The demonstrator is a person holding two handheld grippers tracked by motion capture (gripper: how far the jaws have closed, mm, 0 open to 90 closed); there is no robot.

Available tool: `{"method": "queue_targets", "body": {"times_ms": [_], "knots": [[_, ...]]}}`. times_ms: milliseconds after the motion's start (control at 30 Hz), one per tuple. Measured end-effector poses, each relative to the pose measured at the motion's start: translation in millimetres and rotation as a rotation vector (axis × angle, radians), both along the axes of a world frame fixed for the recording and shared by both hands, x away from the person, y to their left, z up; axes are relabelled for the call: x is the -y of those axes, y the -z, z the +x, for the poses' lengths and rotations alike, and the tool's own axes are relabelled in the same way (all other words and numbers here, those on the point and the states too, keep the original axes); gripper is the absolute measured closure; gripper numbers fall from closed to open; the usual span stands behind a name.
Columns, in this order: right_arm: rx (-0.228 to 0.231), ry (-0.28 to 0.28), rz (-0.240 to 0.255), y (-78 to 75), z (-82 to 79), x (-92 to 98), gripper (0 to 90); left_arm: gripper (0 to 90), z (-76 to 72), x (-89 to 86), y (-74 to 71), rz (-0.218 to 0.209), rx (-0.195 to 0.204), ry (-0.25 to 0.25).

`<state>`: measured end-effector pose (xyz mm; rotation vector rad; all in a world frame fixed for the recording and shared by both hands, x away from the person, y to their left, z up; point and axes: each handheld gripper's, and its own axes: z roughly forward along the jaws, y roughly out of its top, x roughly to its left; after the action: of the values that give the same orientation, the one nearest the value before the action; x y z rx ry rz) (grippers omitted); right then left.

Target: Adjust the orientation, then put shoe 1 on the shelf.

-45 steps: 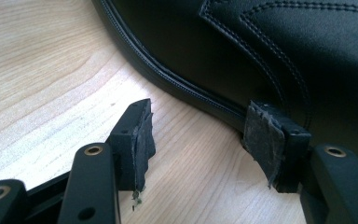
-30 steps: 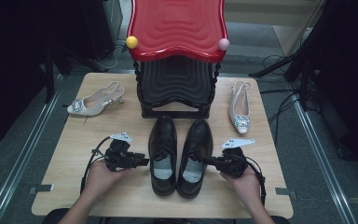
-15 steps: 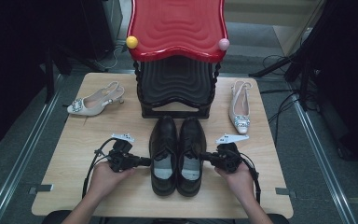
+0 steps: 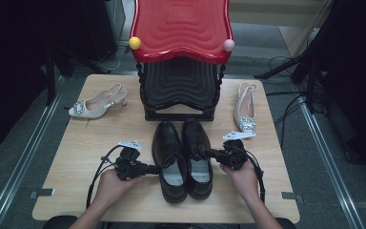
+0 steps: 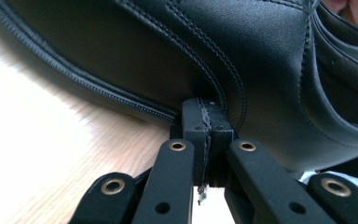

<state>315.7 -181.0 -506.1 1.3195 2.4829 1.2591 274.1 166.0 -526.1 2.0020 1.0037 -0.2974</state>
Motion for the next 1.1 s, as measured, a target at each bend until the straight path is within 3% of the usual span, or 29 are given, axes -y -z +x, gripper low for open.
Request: {"method": "queue_targets", "body": {"times_ms": [100, 267, 367, 500, 700, 800, 900, 1100], "knots": [[0.008, 0.006, -0.012, -0.6, 7.0, 0.8, 90.0, 90.0, -1.3, 4.7, 0.1, -0.005, 0.005, 0.014], [-0.002, 0.014, -0.006, -1.5, 11.5, 5.6, 88.6, 88.7, -1.8, 2.5, -0.2, 0.035, 0.015, 0.022], [-0.006, 0.025, -0.003, -2.3, 12.4, 9.3, 84.9, 80.9, -3.2, -2.2, -2.3, 0.064, 0.035, 0.010], [-0.007, 0.023, 0.016, -3.6, 12.4, 13.2, 81.9, 74.8, -5.0, -14.5, -8.1, 0.038, 0.062, -0.032], [-0.010, 0.018, 0.032, -7.2, 10.2, 15.7, 77.7, 63.2, -4.1, -28.5, -8.8, 0.065, 0.083, -0.087], [-0.018, 0.014, 0.033, -8.8, 8.8, 16.4, 76.8, 59.6, -2.3, -31.7, -8.3, 0.067, 0.083, -0.095], [-0.023, 0.013, 0.040, -11.6, 7.0, 17.4, 75.3, 55.8, -1.5, -32.2, -7.3, 0.095, 0.093, -0.094], [-0.003, 0.001, 0.048, -23.6, 2.9, 17.8, 72.6, 50.1, -1.4, -31.7, -7.0, 0.129, 0.122, -0.091]]}}
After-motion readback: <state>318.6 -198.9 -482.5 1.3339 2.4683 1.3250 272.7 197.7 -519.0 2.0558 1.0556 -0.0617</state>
